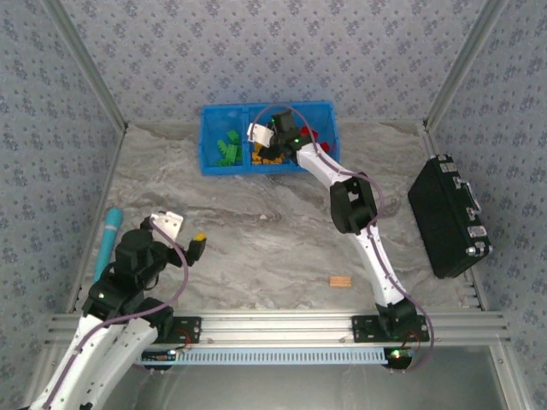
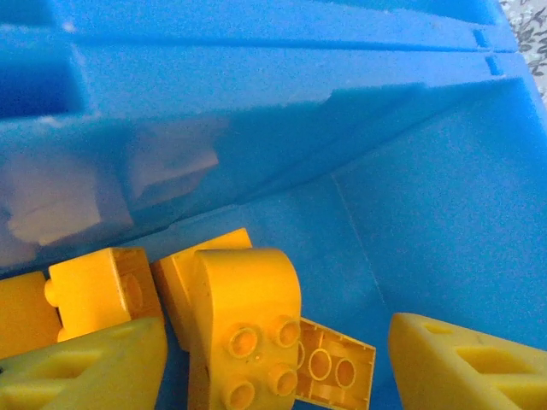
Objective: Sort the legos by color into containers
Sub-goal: Place the lego in the container.
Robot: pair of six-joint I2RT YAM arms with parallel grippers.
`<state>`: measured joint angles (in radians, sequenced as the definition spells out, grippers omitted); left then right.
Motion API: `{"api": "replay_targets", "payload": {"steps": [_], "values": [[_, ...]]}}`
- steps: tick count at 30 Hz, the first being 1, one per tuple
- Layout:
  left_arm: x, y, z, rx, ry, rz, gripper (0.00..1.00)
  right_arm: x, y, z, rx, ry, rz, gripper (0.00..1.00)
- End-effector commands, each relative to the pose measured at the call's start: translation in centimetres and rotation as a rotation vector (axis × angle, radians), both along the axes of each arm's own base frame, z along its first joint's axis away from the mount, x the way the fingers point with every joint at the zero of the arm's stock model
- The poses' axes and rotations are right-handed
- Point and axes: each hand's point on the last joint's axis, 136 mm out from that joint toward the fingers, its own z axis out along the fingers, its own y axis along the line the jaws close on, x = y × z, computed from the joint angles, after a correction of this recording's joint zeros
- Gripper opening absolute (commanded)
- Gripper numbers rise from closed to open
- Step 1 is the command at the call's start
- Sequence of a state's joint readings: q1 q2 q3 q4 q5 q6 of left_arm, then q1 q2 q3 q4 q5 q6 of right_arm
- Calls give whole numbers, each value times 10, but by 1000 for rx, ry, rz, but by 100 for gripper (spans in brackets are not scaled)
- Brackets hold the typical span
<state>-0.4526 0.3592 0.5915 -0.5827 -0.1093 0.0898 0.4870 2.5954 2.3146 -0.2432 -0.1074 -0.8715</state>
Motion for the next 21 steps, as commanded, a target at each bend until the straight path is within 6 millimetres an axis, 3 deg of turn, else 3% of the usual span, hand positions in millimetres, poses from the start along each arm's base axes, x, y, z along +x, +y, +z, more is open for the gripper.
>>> {"api": "replay_targets", "payload": {"steps": [1,3,4,5,9,13,18,21], "values": [[1,6,13,2,-66,25,100,-3,-3,43,30,-55,-12,76],[-2,8,18,-11,-89,28,100,-10,-6,57,36,-64,-20,82],[-4,8,20,-16,-95,23,100,-14,-10,66,45,-72,-35,95],[-5,9,23,-20,-102,25,100,-18,-14,76,60,-91,-56,99],[-5,15,32,-13,-152,53,100,-55,-34,118,109,-125,-91,99],[17,27,49,18,-215,163,100,-102,-65,144,105,-111,-144,99],[53,22,58,76,-189,202,100,-161,-118,159,86,-123,-247,99],[69,11,57,91,-144,173,100,-197,-157,154,89,-100,-349,99]]}}
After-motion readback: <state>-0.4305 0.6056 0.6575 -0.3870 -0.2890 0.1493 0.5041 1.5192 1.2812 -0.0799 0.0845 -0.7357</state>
